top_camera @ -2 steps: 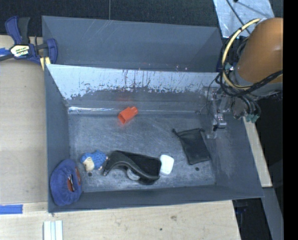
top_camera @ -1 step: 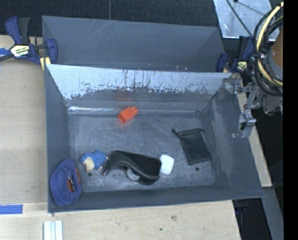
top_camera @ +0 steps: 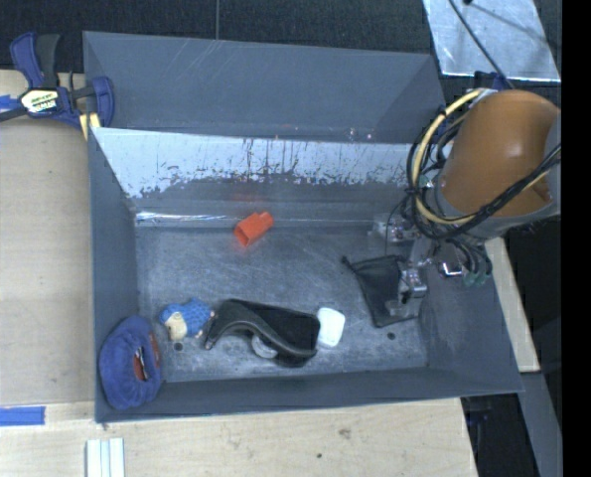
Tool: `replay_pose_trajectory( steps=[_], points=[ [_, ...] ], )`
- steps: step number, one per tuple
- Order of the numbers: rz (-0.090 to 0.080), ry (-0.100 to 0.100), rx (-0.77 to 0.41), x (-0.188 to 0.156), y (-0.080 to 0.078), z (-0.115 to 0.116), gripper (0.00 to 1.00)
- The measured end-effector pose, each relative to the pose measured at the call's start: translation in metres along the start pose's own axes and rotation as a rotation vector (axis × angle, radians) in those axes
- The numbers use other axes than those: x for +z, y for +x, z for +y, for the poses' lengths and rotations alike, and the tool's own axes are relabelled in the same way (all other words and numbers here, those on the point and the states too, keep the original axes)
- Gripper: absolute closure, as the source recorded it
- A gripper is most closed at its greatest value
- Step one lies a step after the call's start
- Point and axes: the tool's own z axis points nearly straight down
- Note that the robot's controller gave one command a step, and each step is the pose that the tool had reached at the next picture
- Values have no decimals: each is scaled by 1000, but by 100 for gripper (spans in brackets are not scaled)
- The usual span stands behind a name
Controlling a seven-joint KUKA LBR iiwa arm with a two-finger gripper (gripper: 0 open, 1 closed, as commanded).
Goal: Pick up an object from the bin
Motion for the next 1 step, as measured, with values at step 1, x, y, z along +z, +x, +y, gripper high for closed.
replay_pose_trajectory(
  steps=[1],
  points=[
    [-3,2,-304,90,-24,-29,0]
  ],
)
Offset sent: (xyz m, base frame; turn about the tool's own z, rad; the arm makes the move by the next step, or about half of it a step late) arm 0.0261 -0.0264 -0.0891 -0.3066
